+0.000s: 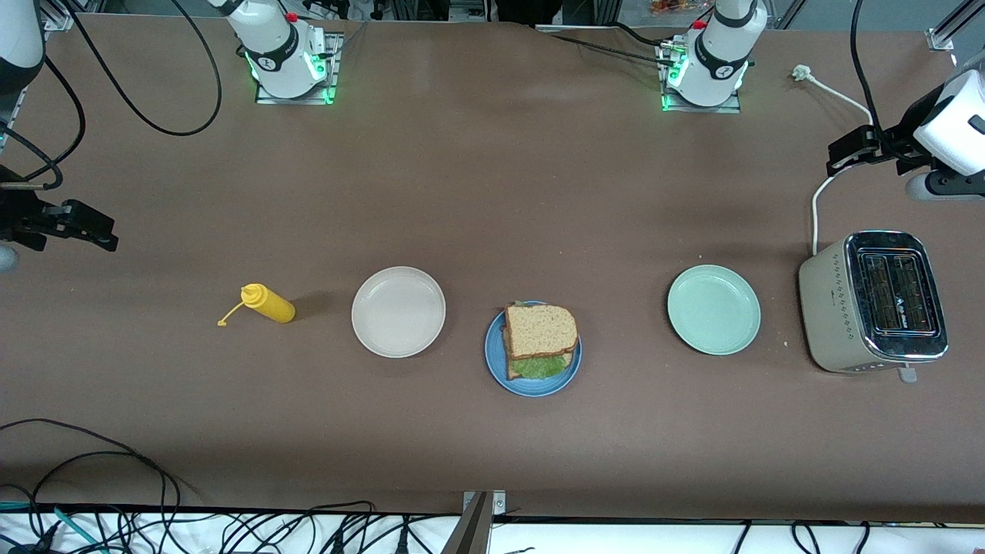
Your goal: Make sandwich in blue plate with both arms
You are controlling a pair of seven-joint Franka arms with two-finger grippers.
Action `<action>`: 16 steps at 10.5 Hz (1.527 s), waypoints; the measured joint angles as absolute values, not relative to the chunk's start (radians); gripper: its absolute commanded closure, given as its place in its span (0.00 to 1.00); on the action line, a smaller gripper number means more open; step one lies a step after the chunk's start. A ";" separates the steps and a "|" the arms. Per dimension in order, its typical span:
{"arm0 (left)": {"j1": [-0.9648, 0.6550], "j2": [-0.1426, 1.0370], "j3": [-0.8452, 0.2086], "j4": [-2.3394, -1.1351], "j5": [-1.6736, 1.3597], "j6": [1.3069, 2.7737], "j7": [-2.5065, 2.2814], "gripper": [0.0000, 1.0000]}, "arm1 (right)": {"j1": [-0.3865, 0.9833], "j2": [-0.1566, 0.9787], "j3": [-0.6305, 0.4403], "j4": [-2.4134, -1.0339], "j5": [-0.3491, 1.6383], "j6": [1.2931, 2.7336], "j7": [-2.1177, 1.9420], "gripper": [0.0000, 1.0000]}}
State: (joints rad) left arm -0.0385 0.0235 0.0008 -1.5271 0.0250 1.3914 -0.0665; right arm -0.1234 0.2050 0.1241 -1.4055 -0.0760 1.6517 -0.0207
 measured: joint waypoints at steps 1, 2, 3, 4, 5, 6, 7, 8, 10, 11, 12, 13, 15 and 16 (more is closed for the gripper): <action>-0.037 0.024 0.001 -1.527 0.025 1.391 -0.069 0.00 | -0.123 0.205 0.124 -1.406 -0.076 1.652 -0.020 0.00; -0.036 0.024 0.002 -1.527 0.025 1.391 -0.070 0.00 | -0.123 0.205 0.124 -1.406 -0.073 1.653 -0.019 0.00; -0.035 0.024 0.004 -1.524 0.025 1.391 -0.070 0.00 | -0.123 0.205 0.124 -1.407 -0.055 1.663 -0.006 0.00; -0.034 0.024 0.006 -1.515 0.025 1.391 -0.070 0.00 | -0.123 0.205 0.125 -1.408 -0.045 1.668 0.013 0.00; -0.033 0.024 0.007 -1.503 0.025 1.391 -0.070 0.00 | -0.123 0.205 0.126 -1.410 -0.043 1.669 0.026 0.00; -0.031 0.024 0.008 -1.495 0.025 1.391 -0.070 0.00 | -0.123 0.205 0.127 -1.411 -0.043 1.669 0.031 0.00; -0.031 0.024 0.007 -1.492 0.025 1.391 -0.070 0.00 | -0.122 0.205 0.131 -1.411 -0.043 1.669 0.034 0.00; -0.034 0.024 0.005 -1.492 0.025 1.391 -0.070 0.00 | -0.122 0.204 0.138 -1.411 -0.043 1.669 0.036 0.00; -0.036 0.024 0.002 -1.492 0.025 1.391 -0.070 0.00 | -0.121 0.201 0.144 -1.411 -0.043 1.669 0.037 0.00; -0.036 0.024 0.002 -1.492 0.025 1.391 -0.070 0.00 | -0.120 0.199 0.144 -1.411 -0.043 1.669 0.037 0.00; -0.037 0.024 0.001 -1.492 0.025 1.391 -0.070 0.00 | -0.120 0.198 0.144 -1.411 -0.043 1.669 0.037 0.00; -0.038 0.024 0.000 -1.492 0.025 1.391 -0.070 0.00 | -0.120 0.198 0.144 -1.411 -0.043 1.669 0.037 0.00; -0.038 0.024 -0.001 -1.492 0.025 1.391 -0.070 0.00 | -0.116 0.198 0.144 -1.411 -0.043 1.670 0.037 0.00; -0.038 0.024 0.000 -1.492 0.025 1.391 -0.070 0.00 | -0.114 0.198 0.144 -1.411 -0.043 1.671 0.041 0.00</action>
State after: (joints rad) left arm -0.0379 0.0239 -0.0002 -1.4923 0.0250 1.3910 -0.0702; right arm -0.1137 0.1980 0.1440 -1.4111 -0.0432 1.6709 0.0408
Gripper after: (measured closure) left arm 0.000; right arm 0.000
